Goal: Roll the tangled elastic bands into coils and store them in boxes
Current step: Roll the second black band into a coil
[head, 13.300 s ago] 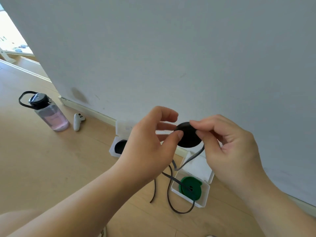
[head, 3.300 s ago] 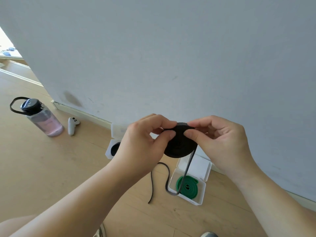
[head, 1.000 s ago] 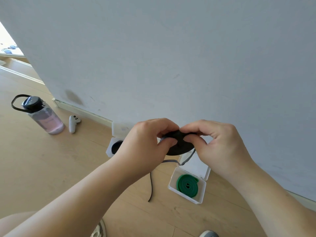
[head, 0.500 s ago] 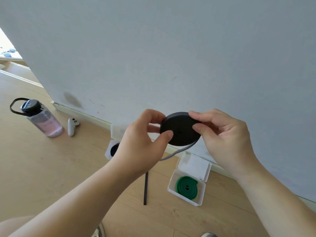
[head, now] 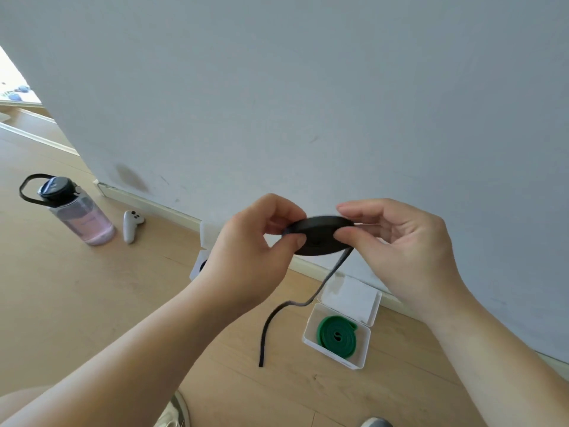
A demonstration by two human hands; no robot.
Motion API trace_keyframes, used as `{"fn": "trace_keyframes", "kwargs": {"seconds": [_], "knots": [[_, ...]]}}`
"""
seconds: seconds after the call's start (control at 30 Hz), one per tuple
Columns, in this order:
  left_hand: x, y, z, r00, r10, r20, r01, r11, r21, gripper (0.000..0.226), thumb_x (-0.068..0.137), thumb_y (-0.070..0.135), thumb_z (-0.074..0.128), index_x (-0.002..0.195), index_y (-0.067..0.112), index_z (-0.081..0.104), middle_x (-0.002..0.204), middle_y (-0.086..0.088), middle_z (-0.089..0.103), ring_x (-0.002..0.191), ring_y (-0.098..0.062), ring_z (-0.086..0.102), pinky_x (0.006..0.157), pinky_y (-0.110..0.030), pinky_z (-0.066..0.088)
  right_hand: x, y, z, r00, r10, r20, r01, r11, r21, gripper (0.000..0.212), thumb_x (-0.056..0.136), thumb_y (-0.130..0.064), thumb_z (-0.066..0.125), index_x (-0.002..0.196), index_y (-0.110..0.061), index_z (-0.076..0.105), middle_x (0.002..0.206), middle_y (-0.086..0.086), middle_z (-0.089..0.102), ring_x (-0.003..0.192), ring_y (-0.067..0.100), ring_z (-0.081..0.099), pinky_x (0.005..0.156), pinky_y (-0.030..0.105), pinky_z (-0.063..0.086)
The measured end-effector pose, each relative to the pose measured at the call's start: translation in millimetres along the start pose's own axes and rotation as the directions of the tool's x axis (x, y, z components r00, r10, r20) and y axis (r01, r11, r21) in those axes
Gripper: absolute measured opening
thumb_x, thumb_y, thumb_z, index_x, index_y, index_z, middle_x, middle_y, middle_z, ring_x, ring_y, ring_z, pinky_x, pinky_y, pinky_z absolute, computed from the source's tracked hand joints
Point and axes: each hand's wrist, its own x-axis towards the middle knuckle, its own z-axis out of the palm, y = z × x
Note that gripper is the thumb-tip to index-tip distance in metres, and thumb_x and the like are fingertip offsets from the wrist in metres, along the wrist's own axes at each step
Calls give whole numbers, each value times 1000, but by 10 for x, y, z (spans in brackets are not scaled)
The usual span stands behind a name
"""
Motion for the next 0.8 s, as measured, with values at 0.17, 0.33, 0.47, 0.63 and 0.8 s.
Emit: {"fn": "trace_keyframes", "kwargs": {"seconds": [0.17, 0.33, 0.47, 0.63, 0.8], "knots": [[17, 71, -41, 984, -168, 62, 178, 887, -425, 18, 91, -3, 73, 100, 11, 67, 93, -6, 74, 94, -27, 76, 77, -44, 66, 19, -21, -80, 1000, -13, -25, 14, 999, 36, 34, 86, 3, 77, 94, -30, 79, 90, -13, 80, 88, 6, 76, 85, 18, 57], [-18, -34, 21, 996, -52, 79, 50, 998, 26, 31, 88, 20, 79, 110, 34, 63, 97, 15, 72, 99, 0, 69, 83, -29, 59, 21, 31, -28, 993, -122, 9, 122, 988, -93, 37, 89, 11, 69, 89, -25, 79, 88, -11, 77, 89, 8, 73, 80, 16, 55], [-63, -59, 68, 966, 241, 91, -254, 950, 181, 37, 91, 14, 74, 123, 29, 65, 110, 18, 68, 103, -2, 65, 84, -30, 59, -21, 108, 41, 930, -338, 146, 366, 894, -260, 31, 91, 11, 64, 95, -15, 81, 94, -4, 71, 87, 12, 68, 74, 28, 54], [-36, -25, 42, 991, 125, 46, -130, 985, 115, 32, 89, 8, 74, 108, 33, 72, 92, 15, 73, 95, -1, 68, 81, -26, 59, -36, 69, 32, 942, -320, 101, 334, 921, -200, 28, 89, 8, 71, 95, -17, 82, 96, -7, 75, 93, 10, 72, 83, 19, 55], [16, 37, -41, 992, -118, 41, 125, 942, -311, 29, 90, 0, 75, 105, 24, 72, 87, -3, 72, 91, -23, 76, 76, -37, 66, -5, 12, -68, 991, -121, 51, 125, 988, -89, 43, 93, 3, 69, 108, -38, 75, 98, -25, 74, 94, -2, 69, 86, 7, 48]]}}
